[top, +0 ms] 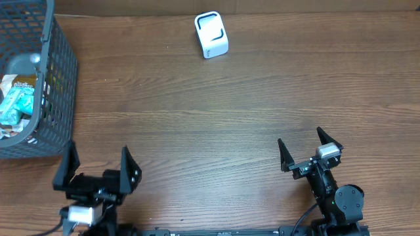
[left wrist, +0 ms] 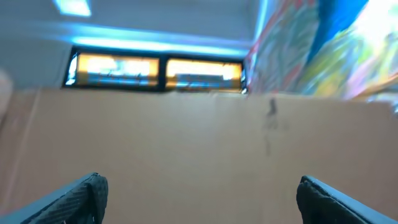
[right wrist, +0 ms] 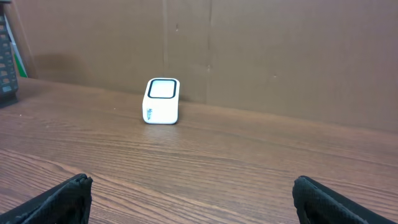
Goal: Scan the item barcode
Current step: 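Swing the left gripper over to the grey basket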
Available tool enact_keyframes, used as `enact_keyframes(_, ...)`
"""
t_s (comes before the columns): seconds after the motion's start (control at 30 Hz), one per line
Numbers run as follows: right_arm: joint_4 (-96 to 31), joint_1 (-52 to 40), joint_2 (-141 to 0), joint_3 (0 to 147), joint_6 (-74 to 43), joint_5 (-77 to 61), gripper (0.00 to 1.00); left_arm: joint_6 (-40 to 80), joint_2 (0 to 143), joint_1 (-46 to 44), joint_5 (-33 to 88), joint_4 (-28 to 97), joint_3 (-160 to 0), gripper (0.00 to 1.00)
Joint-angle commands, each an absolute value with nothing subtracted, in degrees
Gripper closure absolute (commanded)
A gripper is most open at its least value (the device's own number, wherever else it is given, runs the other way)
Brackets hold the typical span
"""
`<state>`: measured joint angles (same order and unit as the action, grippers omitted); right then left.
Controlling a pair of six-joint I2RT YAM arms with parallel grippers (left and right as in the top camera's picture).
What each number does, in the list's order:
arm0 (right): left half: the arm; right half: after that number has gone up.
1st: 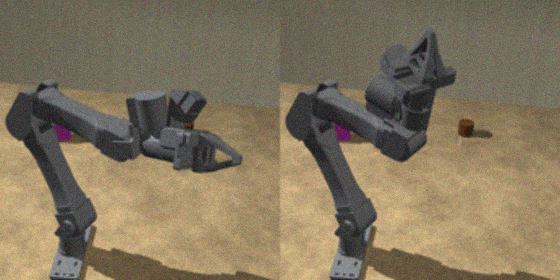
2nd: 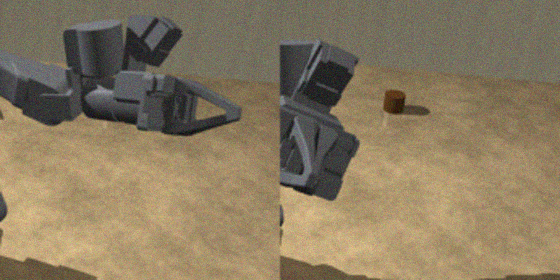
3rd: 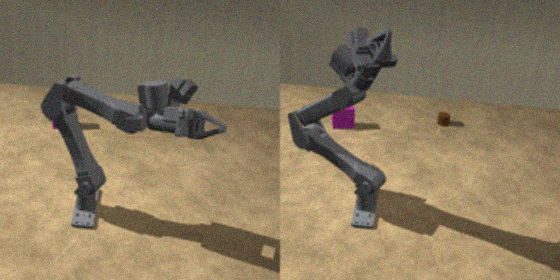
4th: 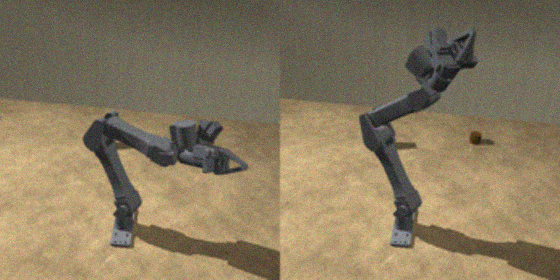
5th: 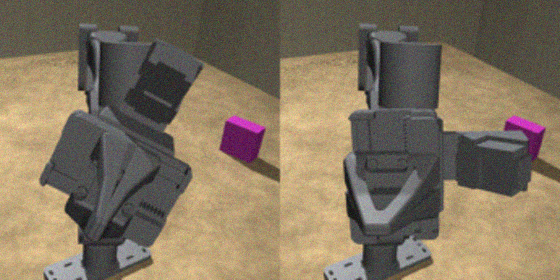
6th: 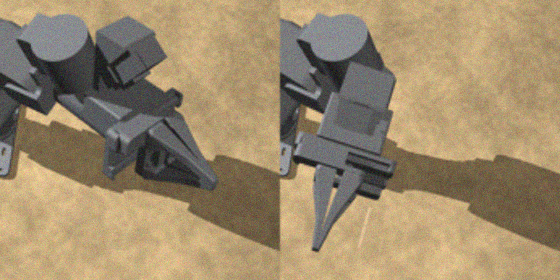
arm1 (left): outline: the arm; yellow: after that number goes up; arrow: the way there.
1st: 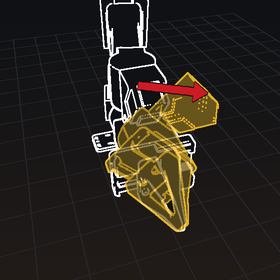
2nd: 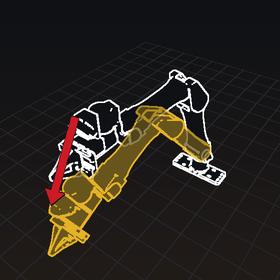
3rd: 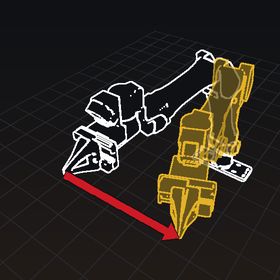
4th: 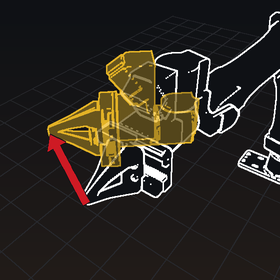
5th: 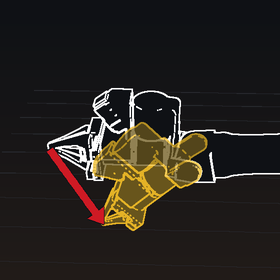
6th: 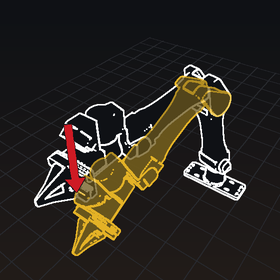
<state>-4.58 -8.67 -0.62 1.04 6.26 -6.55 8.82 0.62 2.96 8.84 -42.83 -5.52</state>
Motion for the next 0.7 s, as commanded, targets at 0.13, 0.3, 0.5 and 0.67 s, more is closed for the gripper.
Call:
enact_keyframes(0.13, -4.4, -8.8, -0.2, 0.5, 6.4, -5.8, 0.0, 9.9, 0.3, 2.6, 15.1, -39.5, -21.9, 0.0)
enact_keyframes(0.3, -4.4, -8.8, -0.2, 0.5, 6.4, -5.8, 0.0, 9.8, 1.0, 2.6, 20.2, -30.5, -30.9, 0.01)
enact_keyframes(0.5, -4.4, -8.8, -0.2, 0.5, 6.4, -5.8, 0.0, 9.8, 6.2, 2.6, 25.6, -22.7, -41.5, 0.0)
enact_keyframes(0.67, -4.4, -8.8, -0.2, 0.5, 6.4, -5.8, 0.0, 9.8, 13.7, 2.6, 29.4, -14.7, -50.5, 0.0)
